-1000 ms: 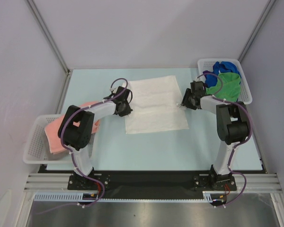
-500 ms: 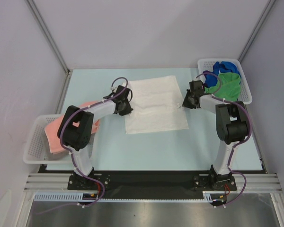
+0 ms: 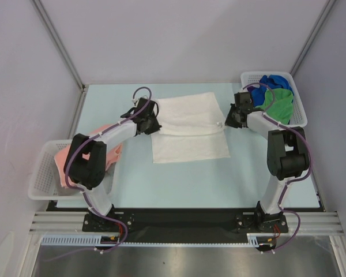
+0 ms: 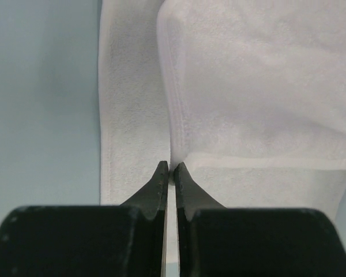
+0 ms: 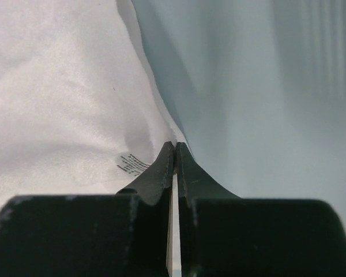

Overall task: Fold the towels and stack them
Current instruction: Fold the towel

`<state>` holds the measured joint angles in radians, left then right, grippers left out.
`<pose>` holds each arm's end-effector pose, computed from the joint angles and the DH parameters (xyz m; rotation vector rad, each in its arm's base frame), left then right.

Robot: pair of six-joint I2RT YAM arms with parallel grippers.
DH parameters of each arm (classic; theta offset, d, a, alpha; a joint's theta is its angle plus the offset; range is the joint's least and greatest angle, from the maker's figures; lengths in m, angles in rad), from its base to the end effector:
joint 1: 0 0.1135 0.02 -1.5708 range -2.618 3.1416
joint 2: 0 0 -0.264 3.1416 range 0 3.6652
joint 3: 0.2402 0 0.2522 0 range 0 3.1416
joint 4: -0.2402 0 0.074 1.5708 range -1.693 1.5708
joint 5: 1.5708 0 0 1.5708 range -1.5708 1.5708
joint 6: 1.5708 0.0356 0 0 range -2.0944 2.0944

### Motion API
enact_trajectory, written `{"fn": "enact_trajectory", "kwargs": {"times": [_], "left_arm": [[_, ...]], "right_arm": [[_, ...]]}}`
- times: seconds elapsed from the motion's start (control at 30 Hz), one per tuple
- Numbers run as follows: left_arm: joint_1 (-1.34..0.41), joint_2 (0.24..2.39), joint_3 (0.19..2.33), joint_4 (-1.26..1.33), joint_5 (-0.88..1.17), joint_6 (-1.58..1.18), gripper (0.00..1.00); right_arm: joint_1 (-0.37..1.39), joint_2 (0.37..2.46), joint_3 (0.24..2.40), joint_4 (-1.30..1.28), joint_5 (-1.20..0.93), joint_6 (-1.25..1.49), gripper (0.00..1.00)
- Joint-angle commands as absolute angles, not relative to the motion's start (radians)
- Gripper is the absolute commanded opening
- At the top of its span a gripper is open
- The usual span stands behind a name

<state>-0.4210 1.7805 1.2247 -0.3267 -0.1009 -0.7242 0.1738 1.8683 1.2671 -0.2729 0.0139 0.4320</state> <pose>0.3521 -0.1537 0.2089 -0.4197 2.4493 -0.3771 0.3977 0.0693 0.1928 0.3230 2.4398 0.2503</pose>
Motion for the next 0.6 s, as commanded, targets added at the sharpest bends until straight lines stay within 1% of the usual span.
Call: {"fn": "enact_trajectory", "kwargs": {"times": [0.0,0.23,0.27,0.4,0.5,0.57], "left_arm": [[-0.402,1.684,1.224,-0.311,-0.089,-0.722,0.00],[-0.388,1.614,1.244,-0.310,-0.097,-0.738,0.00],[-0.377,1.614,1.268,-0.310,-0.094,-0.739,0.00],[-0.348,1.643,1.346,-0.331,-0.071,-0.736,0.00],[-0.321,1.680,1.420,-0.334,-0.055,-0.729,0.00],[-0.304,1.713,1.463,-0.348,-0.040,-0.727,0.00]], "right_arm": [[0.170,1.803,1.322,-0.301,0.014,0.417,0.00],[0.172,1.795,1.429,-0.351,0.011,0.410,0.00],[0.172,1.805,1.487,-0.377,0.009,0.408,0.00],[0.172,1.841,1.606,-0.426,0.011,0.405,0.00],[0.170,1.899,1.702,-0.475,0.011,0.403,0.00],[0.170,1.946,1.807,-0.514,0.011,0.400,0.00]]}}
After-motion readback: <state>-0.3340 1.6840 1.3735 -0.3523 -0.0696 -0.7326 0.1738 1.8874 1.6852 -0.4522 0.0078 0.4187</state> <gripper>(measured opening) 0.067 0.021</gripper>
